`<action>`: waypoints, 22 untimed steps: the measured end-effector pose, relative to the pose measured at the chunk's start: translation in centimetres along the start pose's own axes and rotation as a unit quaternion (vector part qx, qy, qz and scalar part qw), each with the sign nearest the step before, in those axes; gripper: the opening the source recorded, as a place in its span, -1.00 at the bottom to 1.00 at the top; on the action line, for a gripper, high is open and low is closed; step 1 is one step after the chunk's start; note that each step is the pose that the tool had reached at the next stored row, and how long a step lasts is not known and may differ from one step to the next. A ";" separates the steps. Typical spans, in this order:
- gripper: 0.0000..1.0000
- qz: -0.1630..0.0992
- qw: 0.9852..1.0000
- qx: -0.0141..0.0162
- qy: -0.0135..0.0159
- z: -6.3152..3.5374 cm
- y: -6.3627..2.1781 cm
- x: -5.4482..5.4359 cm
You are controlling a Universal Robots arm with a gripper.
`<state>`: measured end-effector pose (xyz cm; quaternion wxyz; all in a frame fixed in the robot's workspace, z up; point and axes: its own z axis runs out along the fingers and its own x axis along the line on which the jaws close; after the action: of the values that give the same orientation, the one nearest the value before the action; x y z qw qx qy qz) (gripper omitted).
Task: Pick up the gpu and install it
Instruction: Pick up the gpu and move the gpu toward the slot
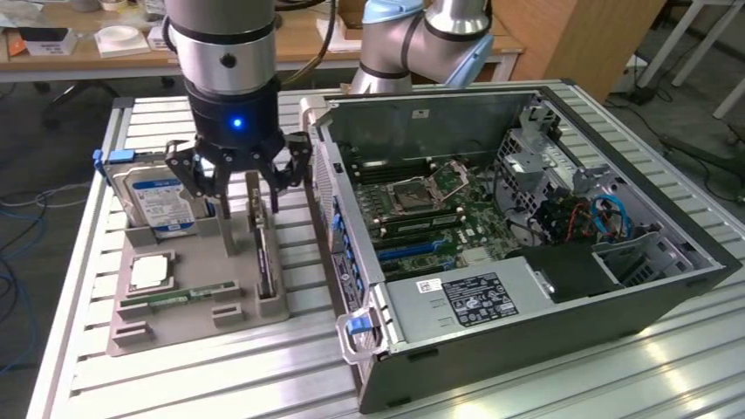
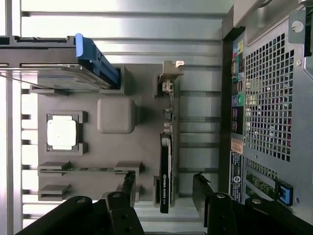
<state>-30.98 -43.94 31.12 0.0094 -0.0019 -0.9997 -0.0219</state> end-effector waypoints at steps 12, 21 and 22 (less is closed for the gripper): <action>0.18 0.000 1.000 0.000 0.000 1.47 -0.43 -0.1; 0.18 0.001 1.000 0.000 0.000 2.59 -0.67 -0.1; 0.18 0.003 1.000 0.000 0.000 2.68 -0.67 -0.1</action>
<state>-30.90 -44.49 28.41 0.0093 -0.0053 -0.9997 -0.0219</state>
